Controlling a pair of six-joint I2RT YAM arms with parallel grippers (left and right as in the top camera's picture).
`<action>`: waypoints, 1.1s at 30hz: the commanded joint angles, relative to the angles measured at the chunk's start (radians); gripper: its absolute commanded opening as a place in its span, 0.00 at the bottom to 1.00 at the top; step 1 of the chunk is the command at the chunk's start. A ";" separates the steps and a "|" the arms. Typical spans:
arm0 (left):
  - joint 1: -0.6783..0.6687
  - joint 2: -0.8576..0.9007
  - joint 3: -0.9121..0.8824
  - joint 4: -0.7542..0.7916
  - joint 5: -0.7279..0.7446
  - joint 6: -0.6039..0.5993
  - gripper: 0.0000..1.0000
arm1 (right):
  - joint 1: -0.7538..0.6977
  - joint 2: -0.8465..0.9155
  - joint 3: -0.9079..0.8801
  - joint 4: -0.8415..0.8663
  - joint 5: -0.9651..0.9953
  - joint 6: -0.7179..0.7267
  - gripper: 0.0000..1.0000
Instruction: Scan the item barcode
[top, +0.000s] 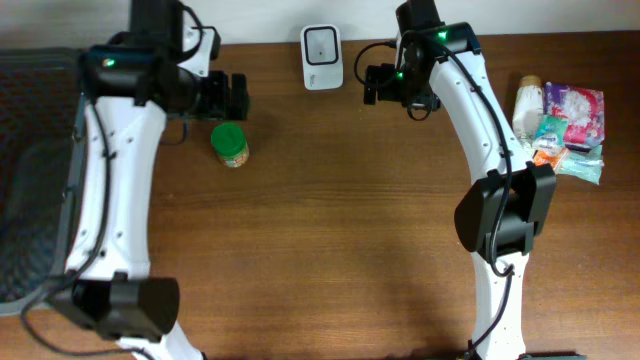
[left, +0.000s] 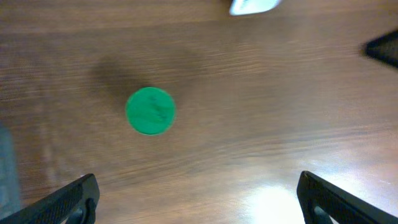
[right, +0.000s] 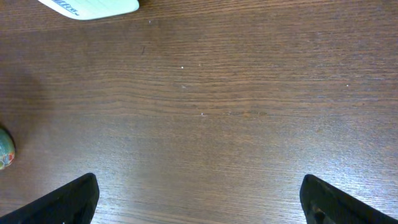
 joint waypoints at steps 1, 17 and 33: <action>-0.040 0.107 -0.003 0.018 -0.224 -0.051 0.99 | -0.004 0.006 0.001 0.000 0.013 0.005 0.99; -0.036 0.459 -0.004 0.112 -0.314 -0.227 0.99 | -0.004 0.006 0.001 0.000 0.012 0.005 0.99; -0.154 0.488 0.025 0.018 -0.126 -0.227 0.69 | -0.004 0.006 0.001 0.000 0.013 0.005 0.99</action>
